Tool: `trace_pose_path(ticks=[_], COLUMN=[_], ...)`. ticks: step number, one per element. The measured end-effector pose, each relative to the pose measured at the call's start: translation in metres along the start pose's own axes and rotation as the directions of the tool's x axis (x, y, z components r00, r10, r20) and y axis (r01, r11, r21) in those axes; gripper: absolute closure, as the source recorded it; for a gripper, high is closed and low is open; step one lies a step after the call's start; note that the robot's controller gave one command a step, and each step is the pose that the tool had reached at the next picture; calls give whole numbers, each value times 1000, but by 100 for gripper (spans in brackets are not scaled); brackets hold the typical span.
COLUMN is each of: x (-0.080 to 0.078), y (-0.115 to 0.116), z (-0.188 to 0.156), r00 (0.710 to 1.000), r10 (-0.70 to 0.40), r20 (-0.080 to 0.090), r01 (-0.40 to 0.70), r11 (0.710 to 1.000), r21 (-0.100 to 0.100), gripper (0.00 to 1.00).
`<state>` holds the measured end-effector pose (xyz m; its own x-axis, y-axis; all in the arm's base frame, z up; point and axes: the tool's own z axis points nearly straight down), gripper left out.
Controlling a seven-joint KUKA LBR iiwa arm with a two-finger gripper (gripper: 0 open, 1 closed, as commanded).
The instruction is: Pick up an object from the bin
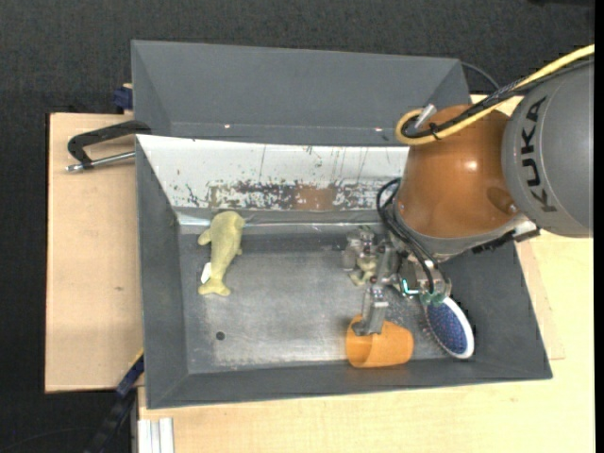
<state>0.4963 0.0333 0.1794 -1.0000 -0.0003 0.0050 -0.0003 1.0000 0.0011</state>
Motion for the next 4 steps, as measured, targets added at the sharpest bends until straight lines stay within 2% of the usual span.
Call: trace_pose_path(ticks=[1,2,3,4], x=[7,0,-54,-28], y=[-48,-118,-137,-158], z=[112,78,78,104], r00=[985,960,977,992], r10=[-172,-281,-212,126], r20=[-1,8,13,21], r01=[172,281,212,-125], r11=[985,960,977,992], r21=[1,6,3,-14], gripper=[0,0,0,0])
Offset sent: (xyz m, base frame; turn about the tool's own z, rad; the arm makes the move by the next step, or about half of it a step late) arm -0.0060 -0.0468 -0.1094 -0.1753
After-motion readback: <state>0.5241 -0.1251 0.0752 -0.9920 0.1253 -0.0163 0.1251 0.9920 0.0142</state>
